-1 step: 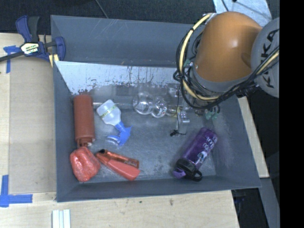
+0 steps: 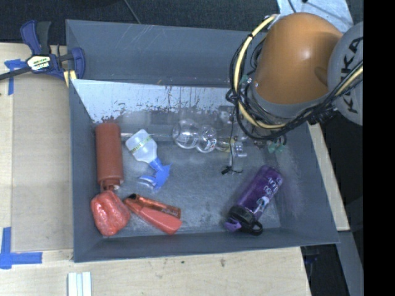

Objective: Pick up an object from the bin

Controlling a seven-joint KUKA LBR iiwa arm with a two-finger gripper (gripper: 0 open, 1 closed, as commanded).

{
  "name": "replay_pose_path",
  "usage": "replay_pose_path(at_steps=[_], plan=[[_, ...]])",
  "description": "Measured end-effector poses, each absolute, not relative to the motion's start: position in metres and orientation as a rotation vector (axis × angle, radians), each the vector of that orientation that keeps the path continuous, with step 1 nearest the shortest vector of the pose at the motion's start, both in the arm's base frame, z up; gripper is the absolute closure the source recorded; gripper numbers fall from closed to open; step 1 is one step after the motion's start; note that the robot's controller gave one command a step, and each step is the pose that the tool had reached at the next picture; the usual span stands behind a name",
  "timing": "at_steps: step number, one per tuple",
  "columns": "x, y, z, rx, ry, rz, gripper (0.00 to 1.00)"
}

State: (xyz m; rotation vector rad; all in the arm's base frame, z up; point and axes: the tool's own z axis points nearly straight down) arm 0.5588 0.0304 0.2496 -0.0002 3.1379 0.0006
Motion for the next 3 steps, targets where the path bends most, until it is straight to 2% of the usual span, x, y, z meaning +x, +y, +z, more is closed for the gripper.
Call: replay_pose_path(at_steps=[1,2,3], plan=[[0.625,0.003,0.171,-0.087,3.128,-0.001,0.00],[0.631,0.007,0.151,0.051,3.141,0.001,0.00],[0.627,0.024,0.127,-0.181,3.133,0.000,0.00]])
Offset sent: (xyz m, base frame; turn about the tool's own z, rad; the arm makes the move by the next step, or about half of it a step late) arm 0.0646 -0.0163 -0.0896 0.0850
